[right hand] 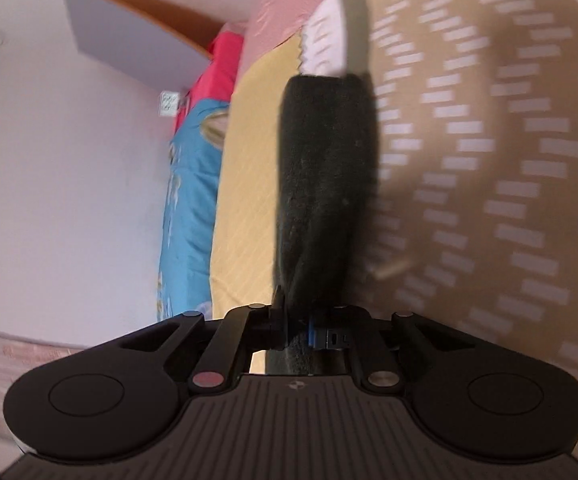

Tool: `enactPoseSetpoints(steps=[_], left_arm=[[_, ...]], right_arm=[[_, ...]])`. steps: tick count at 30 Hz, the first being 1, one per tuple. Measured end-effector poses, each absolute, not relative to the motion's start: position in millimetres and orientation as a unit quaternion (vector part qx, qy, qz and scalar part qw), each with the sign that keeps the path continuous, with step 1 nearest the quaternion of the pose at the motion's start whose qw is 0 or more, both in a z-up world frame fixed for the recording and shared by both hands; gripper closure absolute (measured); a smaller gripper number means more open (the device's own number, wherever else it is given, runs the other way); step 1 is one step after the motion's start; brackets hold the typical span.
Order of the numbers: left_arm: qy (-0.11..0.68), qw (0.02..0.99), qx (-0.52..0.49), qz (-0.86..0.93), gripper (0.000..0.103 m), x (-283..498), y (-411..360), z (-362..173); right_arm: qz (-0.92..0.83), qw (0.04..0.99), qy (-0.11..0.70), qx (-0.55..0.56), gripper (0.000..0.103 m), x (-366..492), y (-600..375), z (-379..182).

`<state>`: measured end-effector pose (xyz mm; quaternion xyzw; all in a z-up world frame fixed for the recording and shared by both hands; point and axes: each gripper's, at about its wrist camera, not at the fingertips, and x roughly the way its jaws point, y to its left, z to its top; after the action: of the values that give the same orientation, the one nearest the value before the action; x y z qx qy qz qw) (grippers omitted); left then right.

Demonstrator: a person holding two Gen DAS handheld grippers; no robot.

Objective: Fold small clothes
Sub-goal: 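Grasp the sleeve cuff with the right tool and lift it, then fold the held sleeve across the sweater body, open the right tool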

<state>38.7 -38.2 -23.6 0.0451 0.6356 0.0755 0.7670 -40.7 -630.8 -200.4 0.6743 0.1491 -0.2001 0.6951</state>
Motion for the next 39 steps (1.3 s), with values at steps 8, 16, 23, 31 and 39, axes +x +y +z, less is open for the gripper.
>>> enactPoseSetpoints(steps=[8,16,23,31,39], left_arm=[[0.629,0.772,0.037,0.084,0.0,35,-29,-26],[0.615,0.784,0.032,0.078,0.0,38,-16,-32],[0.602,0.795,0.025,0.065,0.0,43,16,-37],[0.597,0.798,0.006,0.084,0.0,37,80,-42],[0.601,0.789,-0.014,0.123,0.0,29,146,-48]], right_arm=[[-0.216,0.759,0.16,0.593,0.093,-42,-630,-158],[-0.221,0.867,0.176,0.411,0.093,-20,-586,-76],[-0.207,0.957,0.176,0.102,0.093,7,-454,-11],[-0.085,0.964,0.197,-0.156,0.093,67,-279,-45],[0.012,0.899,0.298,-0.32,0.088,103,-150,-138]])
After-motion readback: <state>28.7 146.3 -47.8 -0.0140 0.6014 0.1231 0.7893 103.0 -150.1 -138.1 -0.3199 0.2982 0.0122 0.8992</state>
